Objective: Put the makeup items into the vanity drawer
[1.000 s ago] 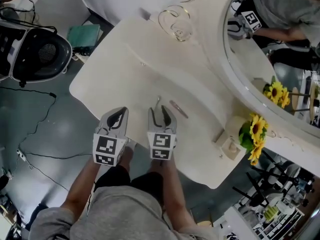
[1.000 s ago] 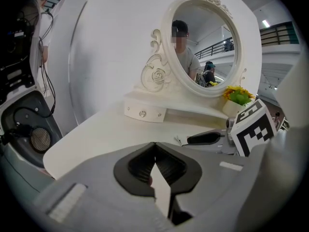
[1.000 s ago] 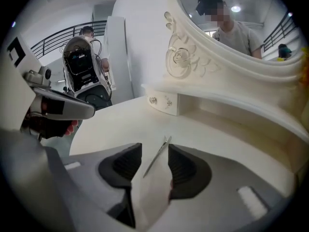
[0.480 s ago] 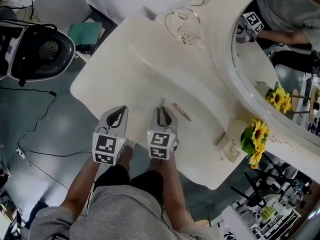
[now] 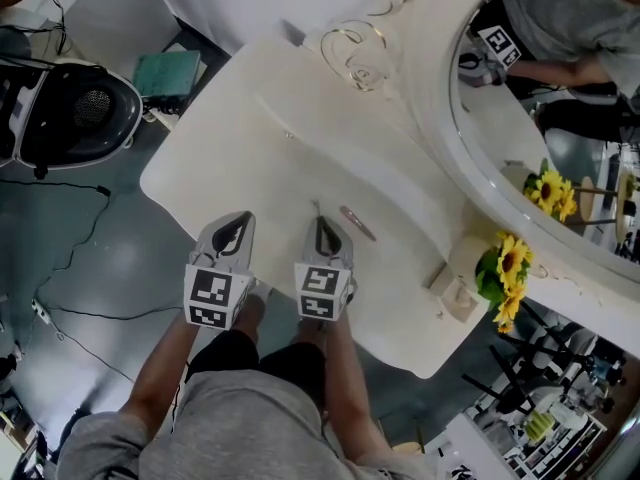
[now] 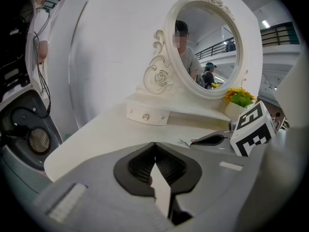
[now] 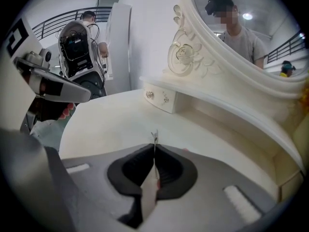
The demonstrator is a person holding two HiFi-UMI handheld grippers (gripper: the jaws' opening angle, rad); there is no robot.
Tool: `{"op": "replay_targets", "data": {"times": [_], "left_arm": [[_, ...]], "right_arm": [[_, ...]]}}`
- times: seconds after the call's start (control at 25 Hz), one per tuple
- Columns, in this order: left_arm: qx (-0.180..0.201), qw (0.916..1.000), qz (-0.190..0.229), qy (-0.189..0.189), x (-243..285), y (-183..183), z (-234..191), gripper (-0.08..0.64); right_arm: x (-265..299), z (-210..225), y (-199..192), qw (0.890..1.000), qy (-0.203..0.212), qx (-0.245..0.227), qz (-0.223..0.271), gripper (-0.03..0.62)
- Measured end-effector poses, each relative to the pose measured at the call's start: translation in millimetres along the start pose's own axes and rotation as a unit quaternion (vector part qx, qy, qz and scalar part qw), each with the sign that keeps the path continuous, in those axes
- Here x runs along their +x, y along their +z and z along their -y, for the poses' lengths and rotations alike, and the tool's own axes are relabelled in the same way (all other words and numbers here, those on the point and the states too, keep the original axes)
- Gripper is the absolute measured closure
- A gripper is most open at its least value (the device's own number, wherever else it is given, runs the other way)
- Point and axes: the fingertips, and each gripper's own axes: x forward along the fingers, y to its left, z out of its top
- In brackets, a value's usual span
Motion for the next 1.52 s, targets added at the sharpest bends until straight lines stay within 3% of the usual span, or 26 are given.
{"op": "replay_targets", "data": {"times": [0.36,0.76,1.52], "left_arm": [[0.031,0.9986,0.032,-0.029,-12.1,34.0,40.7,0.549],[0.079,0.9903,0.068,-0.092,-24.4,72.0,125.8,0.549],[0.15,0.9632,0.068,-0.212,-22.8,78.7,298.5,0.549]], "right_arm": [[-55.4,28.5,12.6,0.998,-0.034,0.012,0.047,0.581],[-137.9,83.2,7.5,0.991,-0.096,0.026,0.089,0.581],[-264.6,190.1,-69.8,0.968,-0.218,0.084,0.095,0.581]]}}
